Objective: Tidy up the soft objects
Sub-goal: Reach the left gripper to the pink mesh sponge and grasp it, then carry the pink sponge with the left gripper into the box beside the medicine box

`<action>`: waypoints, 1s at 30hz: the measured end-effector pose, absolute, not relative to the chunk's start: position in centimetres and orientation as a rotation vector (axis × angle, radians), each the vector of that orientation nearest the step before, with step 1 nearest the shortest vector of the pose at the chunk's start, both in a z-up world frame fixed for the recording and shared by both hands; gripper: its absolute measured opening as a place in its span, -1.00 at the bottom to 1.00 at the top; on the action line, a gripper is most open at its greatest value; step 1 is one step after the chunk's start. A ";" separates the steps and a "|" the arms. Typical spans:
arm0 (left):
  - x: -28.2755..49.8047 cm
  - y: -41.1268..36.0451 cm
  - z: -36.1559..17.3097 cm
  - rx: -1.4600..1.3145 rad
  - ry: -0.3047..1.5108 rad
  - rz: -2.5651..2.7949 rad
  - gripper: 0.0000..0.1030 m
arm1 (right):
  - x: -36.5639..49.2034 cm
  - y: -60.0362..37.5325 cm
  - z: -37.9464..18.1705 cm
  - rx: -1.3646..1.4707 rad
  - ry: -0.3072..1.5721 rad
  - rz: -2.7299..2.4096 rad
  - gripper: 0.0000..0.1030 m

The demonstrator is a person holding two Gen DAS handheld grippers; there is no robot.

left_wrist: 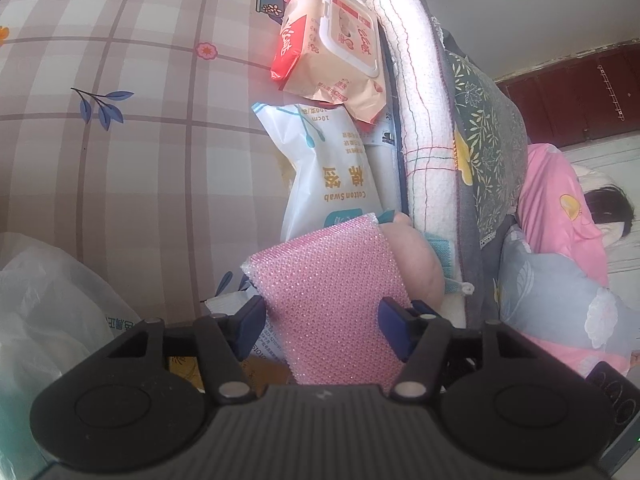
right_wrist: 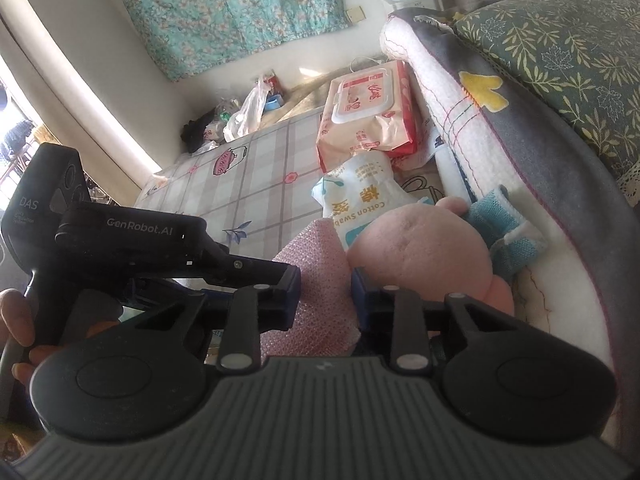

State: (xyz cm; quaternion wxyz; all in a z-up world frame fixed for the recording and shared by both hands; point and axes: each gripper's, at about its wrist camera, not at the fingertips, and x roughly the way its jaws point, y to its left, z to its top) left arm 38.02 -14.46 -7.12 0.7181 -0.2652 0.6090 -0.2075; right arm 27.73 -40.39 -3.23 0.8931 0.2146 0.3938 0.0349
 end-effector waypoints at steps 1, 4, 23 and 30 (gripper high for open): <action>37.8 -14.3 -7.0 -0.593 1.343 -0.459 0.19 | 27.6 -40.2 -3.1 0.438 0.814 0.069 -0.48; 37.3 -13.9 -6.5 -0.622 1.325 -0.451 0.16 | 27.1 -39.9 -2.8 0.447 0.814 0.064 -0.48; 28.8 -5.4 3.3 -0.676 1.143 -0.485 0.16 | 20.9 -32.7 5.2 0.496 0.697 0.174 -0.47; 24.6 2.6 6.6 -0.720 1.029 -0.387 0.17 | 21.1 -25.7 8.0 0.493 0.667 0.316 -0.45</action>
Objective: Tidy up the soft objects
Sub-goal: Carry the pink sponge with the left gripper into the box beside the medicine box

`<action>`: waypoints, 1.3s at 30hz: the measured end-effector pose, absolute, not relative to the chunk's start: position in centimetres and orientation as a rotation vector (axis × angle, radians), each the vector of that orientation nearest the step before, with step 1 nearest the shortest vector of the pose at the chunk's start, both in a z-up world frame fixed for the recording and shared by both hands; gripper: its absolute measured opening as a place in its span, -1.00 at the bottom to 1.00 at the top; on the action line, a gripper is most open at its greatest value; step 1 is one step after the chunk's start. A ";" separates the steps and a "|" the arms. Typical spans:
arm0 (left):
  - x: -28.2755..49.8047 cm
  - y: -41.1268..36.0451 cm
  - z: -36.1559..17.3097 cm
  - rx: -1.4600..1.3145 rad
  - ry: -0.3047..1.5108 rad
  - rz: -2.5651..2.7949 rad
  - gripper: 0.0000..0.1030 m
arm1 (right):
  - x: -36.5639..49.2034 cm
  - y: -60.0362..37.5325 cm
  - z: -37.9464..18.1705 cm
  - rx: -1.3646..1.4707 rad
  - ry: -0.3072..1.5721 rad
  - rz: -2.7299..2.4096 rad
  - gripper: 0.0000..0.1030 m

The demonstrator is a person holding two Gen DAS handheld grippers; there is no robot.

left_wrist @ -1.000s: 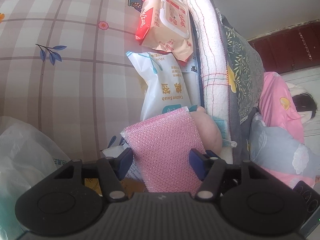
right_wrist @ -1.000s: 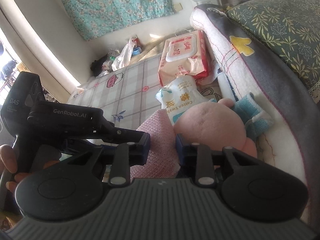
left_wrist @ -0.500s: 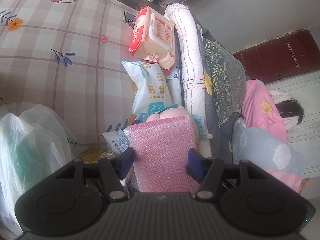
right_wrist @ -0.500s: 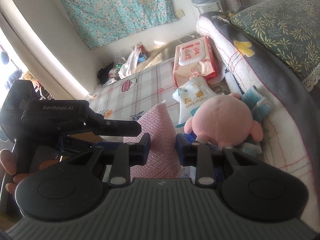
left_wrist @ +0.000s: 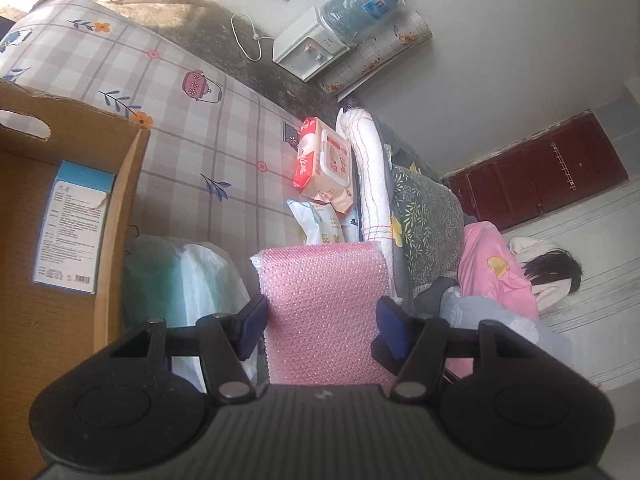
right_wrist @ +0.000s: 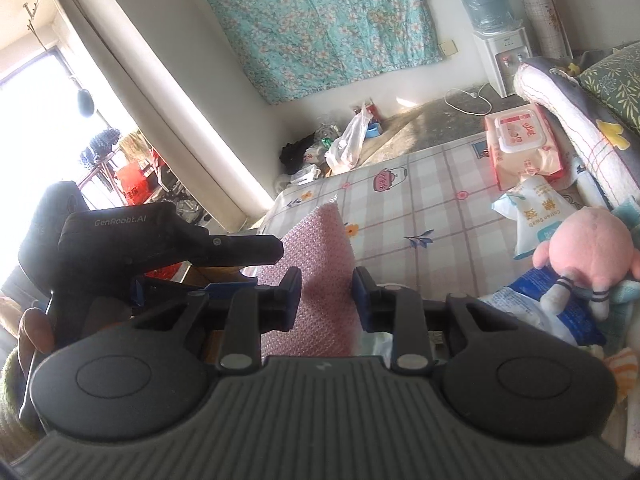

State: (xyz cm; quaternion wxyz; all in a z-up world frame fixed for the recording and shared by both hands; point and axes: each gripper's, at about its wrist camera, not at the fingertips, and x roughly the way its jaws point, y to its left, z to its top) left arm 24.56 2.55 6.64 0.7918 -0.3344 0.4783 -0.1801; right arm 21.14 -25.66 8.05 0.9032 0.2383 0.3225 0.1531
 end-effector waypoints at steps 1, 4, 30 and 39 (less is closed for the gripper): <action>24.0 4.0 6.8 -0.731 1.018 -0.368 0.17 | 21.4 -24.3 8.3 0.493 0.667 0.343 -0.45; 22.5 8.0 7.1 -0.761 0.985 -0.300 0.17 | 22.3 -20.9 8.8 0.497 0.677 0.414 -0.45; 24.8 23.5 -5.7 -0.719 1.178 0.064 0.23 | 27.4 -5.4 2.1 0.307 0.878 0.487 -0.44; 26.0 22.2 -7.2 -0.610 1.238 0.113 0.13 | 23.2 -9.9 2.9 0.356 0.840 0.518 -0.42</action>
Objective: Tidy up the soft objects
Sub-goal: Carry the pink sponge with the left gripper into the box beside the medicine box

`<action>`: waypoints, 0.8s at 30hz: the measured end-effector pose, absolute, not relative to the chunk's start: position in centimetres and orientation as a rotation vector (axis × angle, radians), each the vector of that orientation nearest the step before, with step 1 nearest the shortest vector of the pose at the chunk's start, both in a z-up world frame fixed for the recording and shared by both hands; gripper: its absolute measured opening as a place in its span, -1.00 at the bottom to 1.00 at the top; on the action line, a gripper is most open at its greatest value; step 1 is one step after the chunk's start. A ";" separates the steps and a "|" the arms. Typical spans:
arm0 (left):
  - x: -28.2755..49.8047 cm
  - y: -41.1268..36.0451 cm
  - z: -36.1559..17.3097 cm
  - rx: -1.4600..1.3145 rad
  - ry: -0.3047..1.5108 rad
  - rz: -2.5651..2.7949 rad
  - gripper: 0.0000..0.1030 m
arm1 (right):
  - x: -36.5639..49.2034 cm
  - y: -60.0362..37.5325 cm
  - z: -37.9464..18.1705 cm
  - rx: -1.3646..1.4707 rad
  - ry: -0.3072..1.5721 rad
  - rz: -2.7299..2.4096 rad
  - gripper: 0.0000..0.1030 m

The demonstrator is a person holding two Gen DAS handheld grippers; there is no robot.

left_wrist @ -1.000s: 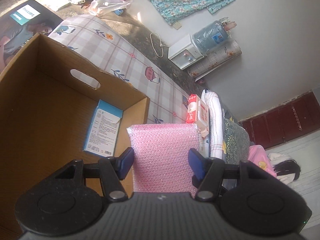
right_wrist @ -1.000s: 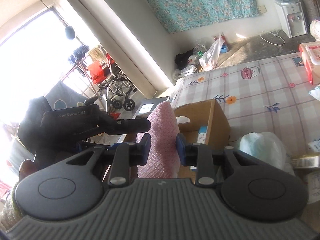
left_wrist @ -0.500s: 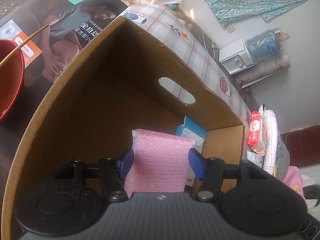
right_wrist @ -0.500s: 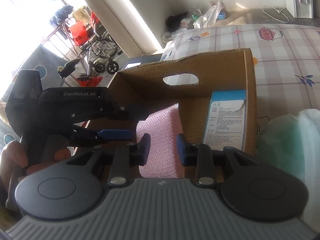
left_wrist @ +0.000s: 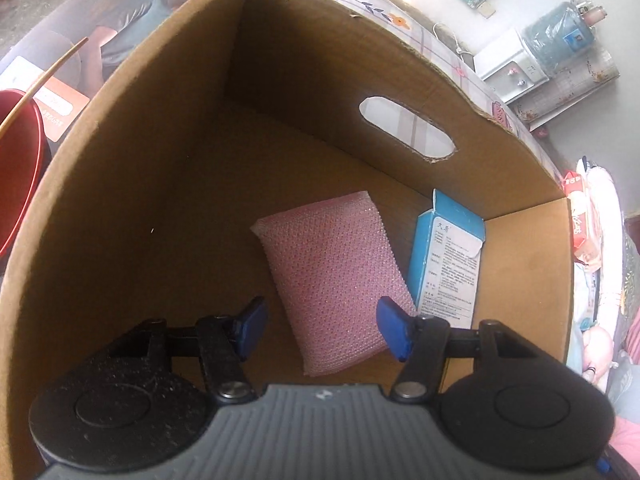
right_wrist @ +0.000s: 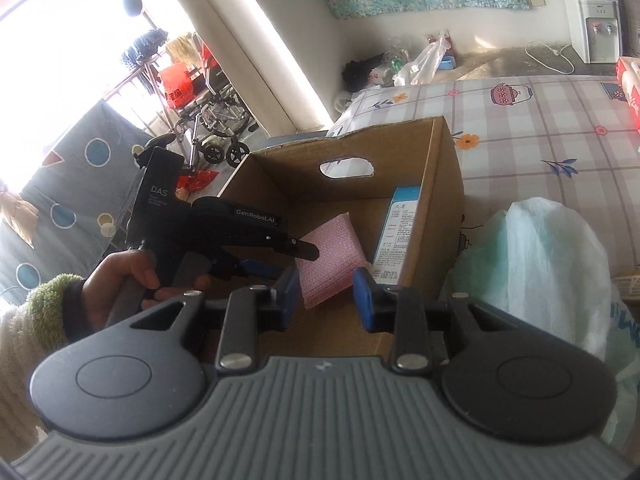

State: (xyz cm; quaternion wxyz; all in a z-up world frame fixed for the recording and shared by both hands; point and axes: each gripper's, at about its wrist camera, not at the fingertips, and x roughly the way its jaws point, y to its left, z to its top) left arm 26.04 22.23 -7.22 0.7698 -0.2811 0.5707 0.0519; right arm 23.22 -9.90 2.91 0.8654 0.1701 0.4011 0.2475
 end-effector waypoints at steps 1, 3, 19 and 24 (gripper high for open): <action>26.4 22.1 -7.5 -0.603 1.244 0.119 0.08 | 22.9 -10.2 2.7 0.370 0.842 0.521 -0.42; 27.1 21.8 -7.8 -0.587 1.252 0.127 0.03 | 22.5 -10.5 2.6 0.385 0.840 0.519 -0.42; 31.0 20.1 -6.5 -0.271 1.187 0.023 -0.01 | 22.7 -11.4 2.1 0.392 0.833 0.488 -0.33; 31.5 18.5 -6.1 -0.092 1.177 -0.071 -0.03 | 22.7 -11.1 2.0 0.390 0.839 0.492 -0.30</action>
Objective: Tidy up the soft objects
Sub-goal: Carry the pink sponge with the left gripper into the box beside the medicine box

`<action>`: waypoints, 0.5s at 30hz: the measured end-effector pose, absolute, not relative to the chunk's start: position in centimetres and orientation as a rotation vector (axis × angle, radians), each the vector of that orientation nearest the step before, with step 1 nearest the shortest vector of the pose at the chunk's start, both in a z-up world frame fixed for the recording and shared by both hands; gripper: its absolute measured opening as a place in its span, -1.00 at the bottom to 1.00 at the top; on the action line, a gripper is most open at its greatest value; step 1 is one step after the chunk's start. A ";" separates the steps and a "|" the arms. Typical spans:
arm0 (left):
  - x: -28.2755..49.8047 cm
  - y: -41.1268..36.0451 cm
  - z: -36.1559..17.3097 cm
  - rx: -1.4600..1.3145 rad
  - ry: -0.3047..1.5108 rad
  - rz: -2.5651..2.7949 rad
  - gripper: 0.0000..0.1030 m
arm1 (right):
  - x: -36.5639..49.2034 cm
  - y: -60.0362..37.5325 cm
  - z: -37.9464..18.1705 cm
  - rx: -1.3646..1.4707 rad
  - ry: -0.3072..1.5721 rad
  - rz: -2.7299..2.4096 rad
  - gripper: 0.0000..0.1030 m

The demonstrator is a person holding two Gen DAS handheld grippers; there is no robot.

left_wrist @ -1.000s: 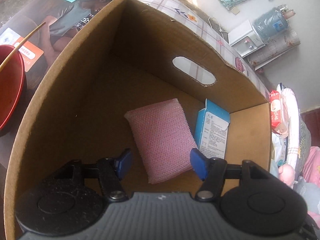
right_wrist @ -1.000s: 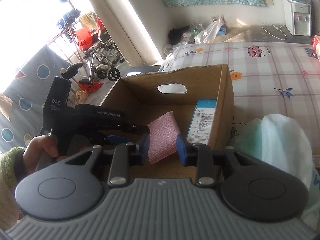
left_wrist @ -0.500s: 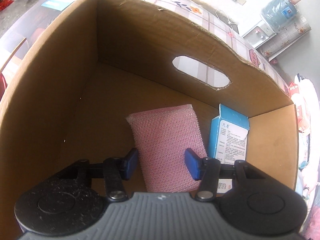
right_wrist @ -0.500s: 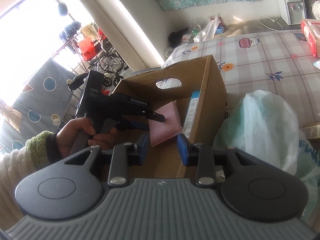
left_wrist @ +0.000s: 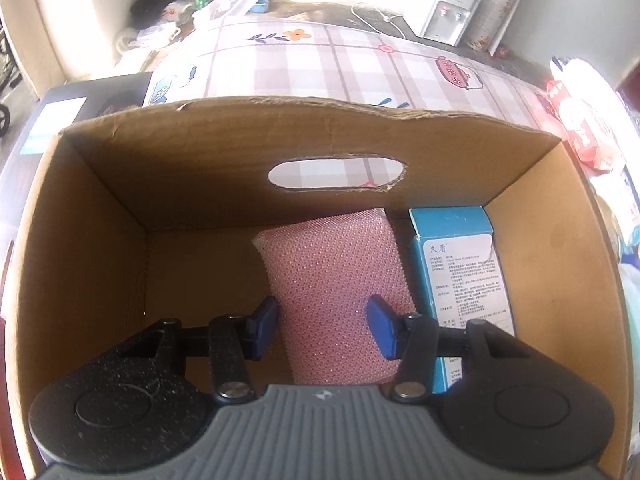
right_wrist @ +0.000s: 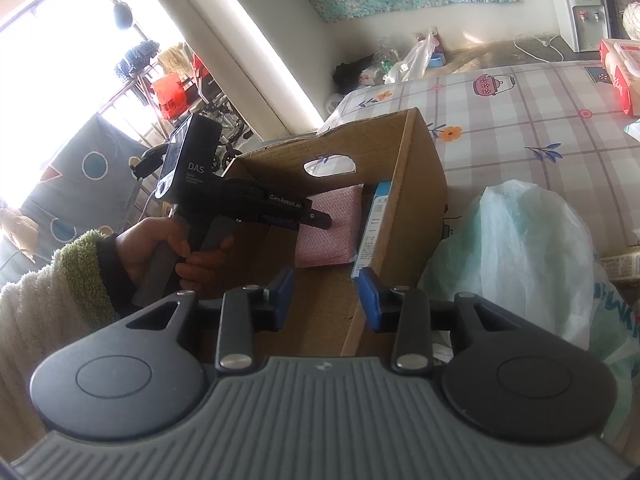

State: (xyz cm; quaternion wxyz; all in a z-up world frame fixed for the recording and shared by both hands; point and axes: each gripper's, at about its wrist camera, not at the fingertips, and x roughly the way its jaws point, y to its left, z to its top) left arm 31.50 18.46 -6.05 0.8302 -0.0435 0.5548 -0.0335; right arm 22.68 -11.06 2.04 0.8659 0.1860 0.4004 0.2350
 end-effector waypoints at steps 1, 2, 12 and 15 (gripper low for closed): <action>31.5 18.1 -6.0 -0.057 1.173 -0.091 -0.03 | 22.7 -11.0 2.0 0.390 0.841 0.493 -0.28; 31.5 17.6 -5.8 -0.026 1.171 -0.108 -0.03 | 22.7 -11.0 1.9 0.391 0.842 0.493 -0.27; 31.3 15.5 -5.8 0.070 1.200 -0.146 -0.03 | 23.0 -10.9 1.7 0.397 0.845 0.488 -0.21; 31.0 15.6 -5.5 0.044 1.200 -0.098 0.34 | 22.8 -11.1 1.6 0.401 0.841 0.481 -0.21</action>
